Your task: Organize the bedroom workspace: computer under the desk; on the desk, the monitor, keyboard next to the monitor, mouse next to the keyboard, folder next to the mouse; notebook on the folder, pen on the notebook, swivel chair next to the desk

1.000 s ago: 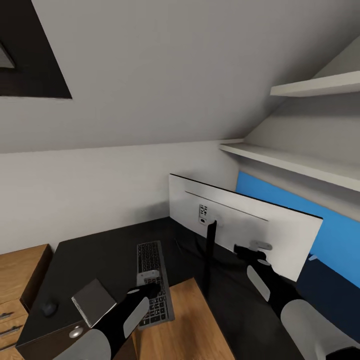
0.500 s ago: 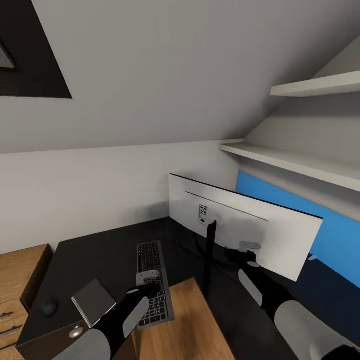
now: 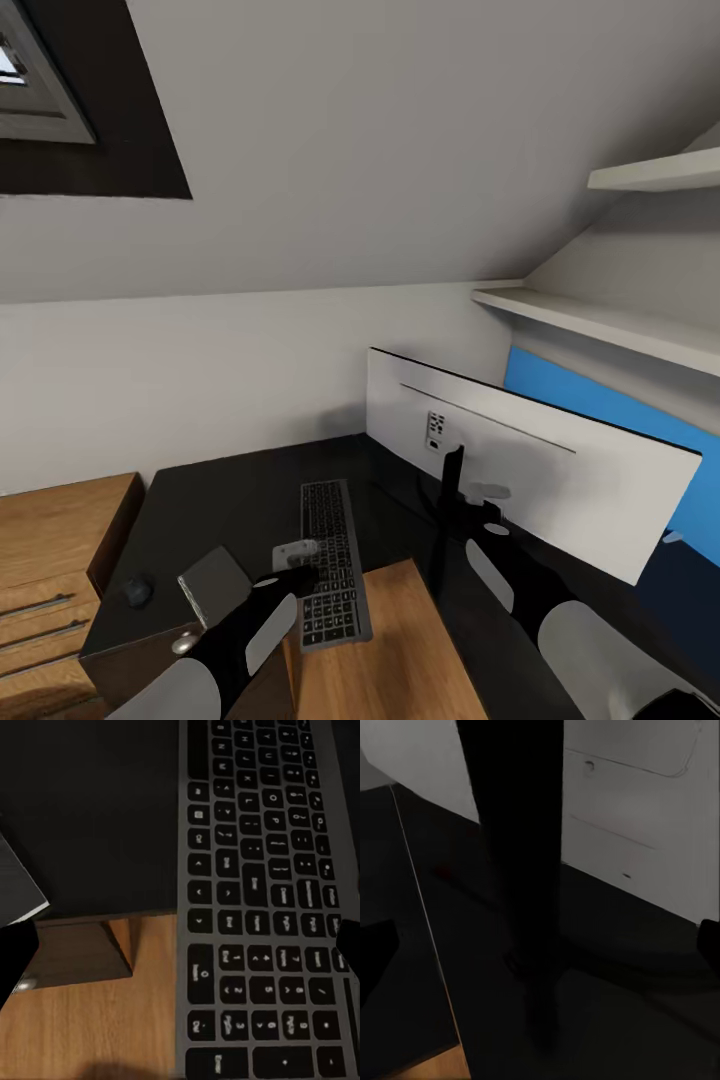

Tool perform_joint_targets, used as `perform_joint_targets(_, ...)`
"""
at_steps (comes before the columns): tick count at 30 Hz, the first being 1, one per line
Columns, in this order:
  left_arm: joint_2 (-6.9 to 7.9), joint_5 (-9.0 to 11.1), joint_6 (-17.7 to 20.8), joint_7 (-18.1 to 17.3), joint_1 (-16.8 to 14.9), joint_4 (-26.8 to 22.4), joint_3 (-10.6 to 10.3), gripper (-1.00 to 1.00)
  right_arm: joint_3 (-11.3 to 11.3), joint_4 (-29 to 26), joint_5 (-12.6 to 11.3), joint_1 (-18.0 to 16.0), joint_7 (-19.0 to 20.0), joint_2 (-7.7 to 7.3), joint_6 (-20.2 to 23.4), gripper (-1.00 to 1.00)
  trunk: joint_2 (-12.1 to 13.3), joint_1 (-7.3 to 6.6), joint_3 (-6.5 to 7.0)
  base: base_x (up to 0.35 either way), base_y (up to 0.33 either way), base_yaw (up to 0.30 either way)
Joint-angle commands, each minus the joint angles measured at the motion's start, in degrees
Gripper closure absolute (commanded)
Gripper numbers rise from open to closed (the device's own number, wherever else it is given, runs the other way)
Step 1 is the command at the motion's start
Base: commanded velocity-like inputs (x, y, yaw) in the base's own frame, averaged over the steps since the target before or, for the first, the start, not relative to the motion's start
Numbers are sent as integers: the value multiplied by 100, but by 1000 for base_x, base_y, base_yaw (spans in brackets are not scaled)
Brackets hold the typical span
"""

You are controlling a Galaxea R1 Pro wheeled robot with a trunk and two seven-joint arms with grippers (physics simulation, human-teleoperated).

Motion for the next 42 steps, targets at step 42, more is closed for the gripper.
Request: perform_joint_targets(42, 1348, 1177, 1501, 81, 1063, -4463, -57, -100, -5, 840, -44, -2, -56, -63, -826, -100, -5, 3, -3, 42, 0, 50)
